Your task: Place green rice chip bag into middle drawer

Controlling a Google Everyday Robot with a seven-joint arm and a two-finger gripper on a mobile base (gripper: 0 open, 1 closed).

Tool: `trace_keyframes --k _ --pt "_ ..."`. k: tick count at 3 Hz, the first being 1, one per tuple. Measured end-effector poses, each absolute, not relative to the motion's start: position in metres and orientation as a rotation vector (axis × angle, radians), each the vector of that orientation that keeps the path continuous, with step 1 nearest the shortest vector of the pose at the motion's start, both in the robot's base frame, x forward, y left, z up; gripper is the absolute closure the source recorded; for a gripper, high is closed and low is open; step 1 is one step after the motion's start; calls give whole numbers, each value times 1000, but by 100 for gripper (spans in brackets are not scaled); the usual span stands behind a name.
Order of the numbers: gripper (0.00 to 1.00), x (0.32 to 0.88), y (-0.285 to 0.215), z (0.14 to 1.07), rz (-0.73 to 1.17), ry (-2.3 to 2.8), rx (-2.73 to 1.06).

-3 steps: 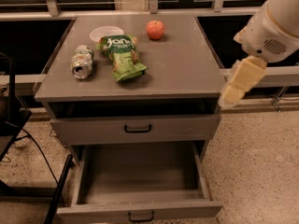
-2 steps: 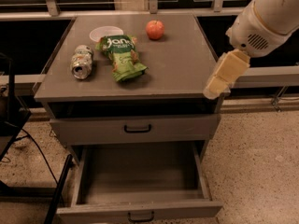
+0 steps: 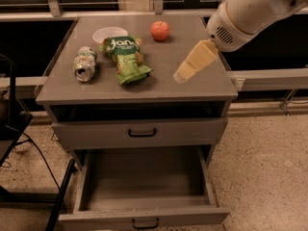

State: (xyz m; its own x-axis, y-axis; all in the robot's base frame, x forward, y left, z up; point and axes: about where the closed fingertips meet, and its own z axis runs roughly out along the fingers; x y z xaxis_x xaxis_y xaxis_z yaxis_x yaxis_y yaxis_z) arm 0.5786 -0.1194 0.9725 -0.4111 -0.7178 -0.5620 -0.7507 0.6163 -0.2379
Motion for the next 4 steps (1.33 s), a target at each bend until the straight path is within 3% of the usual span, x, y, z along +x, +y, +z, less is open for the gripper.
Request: trace_keyframes --k 4 --pt "0 614 -93 946 31 2235 -998"
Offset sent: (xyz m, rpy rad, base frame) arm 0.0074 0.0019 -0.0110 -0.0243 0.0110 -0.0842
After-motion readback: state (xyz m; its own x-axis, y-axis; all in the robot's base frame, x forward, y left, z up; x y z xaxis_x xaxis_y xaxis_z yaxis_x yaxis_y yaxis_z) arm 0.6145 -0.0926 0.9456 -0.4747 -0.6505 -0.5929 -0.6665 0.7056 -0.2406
